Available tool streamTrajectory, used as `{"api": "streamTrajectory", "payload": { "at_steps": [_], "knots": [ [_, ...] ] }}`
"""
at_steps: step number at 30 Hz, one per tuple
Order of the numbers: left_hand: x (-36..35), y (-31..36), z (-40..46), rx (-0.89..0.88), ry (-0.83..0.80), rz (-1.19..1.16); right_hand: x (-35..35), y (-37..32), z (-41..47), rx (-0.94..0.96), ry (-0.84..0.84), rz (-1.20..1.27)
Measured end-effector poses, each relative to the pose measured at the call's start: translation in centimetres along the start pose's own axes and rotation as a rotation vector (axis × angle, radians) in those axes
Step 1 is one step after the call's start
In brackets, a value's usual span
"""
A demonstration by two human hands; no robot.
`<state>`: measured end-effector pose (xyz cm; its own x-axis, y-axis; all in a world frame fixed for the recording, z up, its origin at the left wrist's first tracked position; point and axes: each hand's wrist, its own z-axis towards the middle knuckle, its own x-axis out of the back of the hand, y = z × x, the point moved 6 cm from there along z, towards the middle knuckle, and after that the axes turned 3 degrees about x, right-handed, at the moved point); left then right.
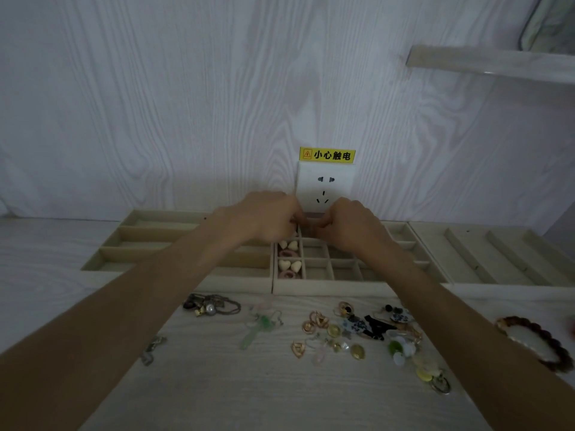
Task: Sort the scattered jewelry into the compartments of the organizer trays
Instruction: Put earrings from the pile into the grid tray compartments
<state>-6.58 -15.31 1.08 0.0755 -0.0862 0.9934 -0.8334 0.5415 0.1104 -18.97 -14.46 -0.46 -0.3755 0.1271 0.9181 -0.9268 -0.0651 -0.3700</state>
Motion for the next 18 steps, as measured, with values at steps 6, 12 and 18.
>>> {"api": "streamTrajectory", "payload": {
  "at_steps": [6,12,18],
  "knots": [
    [-0.6,0.2,0.6,-0.011,0.010,0.151,0.7,0.0,-0.5,0.040,-0.070,0.025],
    [1.4,0.4,-0.8,-0.016,0.165,0.116,2.9,-0.2,-2.4,0.218,-0.115,-0.045],
    [0.6,1.0,-0.8,-0.001,0.045,0.177,1.2,-0.9,-2.6,0.295,-0.219,-0.238]
  ]
}}
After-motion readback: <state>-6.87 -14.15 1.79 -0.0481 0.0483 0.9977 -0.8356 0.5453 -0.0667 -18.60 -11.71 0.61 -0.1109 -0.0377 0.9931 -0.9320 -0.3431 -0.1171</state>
